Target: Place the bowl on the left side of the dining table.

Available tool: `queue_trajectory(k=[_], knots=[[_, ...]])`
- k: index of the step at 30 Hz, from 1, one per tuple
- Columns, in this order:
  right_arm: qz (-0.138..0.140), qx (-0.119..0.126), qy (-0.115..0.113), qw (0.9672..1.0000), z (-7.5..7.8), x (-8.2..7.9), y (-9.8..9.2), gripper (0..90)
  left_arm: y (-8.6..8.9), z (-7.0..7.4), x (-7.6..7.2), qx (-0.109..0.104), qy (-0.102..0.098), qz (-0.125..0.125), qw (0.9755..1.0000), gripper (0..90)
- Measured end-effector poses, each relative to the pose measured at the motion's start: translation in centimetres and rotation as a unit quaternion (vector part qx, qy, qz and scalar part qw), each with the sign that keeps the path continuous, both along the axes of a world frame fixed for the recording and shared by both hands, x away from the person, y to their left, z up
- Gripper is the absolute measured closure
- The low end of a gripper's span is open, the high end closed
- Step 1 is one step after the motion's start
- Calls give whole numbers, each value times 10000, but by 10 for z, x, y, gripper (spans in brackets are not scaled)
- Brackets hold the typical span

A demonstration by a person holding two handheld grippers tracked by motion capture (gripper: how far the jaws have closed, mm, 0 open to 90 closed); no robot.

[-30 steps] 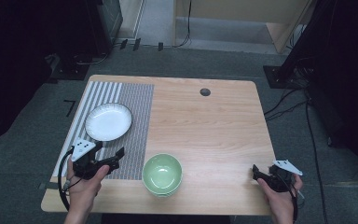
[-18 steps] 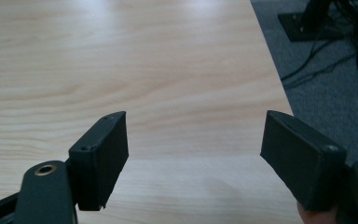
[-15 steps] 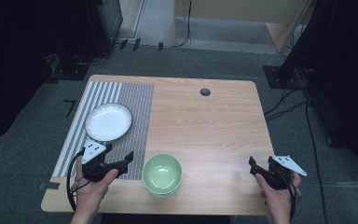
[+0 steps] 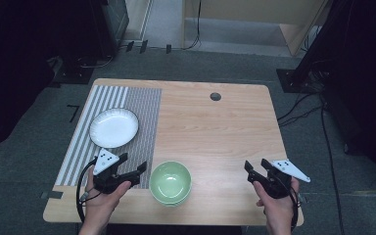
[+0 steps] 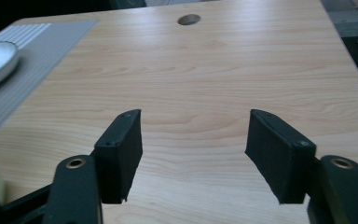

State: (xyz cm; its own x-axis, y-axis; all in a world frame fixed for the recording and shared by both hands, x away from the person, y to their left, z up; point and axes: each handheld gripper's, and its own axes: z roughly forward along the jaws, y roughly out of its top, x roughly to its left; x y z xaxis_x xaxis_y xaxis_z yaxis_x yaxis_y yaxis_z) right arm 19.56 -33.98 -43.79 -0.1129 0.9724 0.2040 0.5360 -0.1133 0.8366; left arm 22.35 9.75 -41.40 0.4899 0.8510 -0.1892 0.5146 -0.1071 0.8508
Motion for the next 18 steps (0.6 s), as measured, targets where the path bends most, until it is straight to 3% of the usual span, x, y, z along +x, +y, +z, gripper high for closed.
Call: queue_trajectory(k=[6,8,18], knots=[[285,108,-102,9995,9,-3,18,404,-4,-1,-2,68,-7,-88,9999,259],[443,272,-184,9985,13,-4,24,425,-6,-1,-2,88,-6,-127,9999,262],[984,457,-429,9932,28,-13,57,484,-10,-2,-4,108,-10,-198,9997,311]])
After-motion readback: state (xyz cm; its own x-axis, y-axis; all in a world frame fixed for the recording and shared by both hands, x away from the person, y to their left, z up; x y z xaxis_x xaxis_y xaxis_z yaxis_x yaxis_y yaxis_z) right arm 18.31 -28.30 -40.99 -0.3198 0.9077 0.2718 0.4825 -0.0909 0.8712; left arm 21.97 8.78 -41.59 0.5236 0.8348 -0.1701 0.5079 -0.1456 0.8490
